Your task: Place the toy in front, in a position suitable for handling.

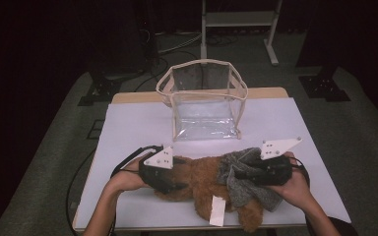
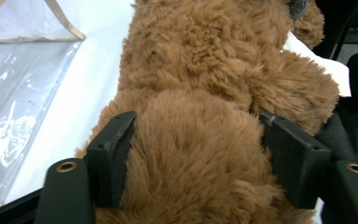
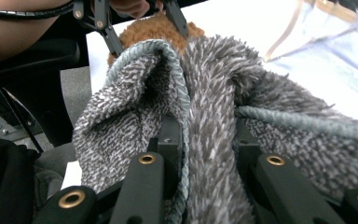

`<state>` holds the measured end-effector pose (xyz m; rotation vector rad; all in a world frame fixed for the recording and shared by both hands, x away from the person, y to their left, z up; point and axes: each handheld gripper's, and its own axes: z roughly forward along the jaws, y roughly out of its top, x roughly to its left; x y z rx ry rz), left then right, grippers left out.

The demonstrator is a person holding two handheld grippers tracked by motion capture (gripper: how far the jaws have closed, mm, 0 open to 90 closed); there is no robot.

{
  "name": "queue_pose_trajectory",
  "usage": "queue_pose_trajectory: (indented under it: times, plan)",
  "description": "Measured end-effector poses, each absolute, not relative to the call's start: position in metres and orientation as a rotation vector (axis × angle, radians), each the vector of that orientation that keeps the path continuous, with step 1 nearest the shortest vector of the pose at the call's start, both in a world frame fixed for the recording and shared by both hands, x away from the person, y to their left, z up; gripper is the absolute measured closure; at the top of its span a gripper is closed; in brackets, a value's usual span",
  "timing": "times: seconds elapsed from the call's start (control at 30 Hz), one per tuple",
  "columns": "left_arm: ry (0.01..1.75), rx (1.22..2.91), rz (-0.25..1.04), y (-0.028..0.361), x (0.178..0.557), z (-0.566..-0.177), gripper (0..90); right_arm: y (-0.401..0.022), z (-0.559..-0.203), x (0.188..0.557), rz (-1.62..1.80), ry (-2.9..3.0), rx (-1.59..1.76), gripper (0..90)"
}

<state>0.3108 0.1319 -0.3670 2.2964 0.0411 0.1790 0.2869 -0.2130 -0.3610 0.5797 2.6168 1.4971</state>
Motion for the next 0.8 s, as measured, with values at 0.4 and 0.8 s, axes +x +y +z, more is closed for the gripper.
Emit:
queue_pose_trajectory:
  times: [0.4,0.8]
  plan:
    - [-0.054,2.354,0.110,0.080,0.322,-0.359,20.6,-0.209,-0.376,0.282,1.546,2.664,0.544,72.0]
    - [-0.097,2.367,0.107,0.065,0.318,-0.356,13.2,-0.220,-0.383,0.277,1.575,2.670,0.595,72.2]
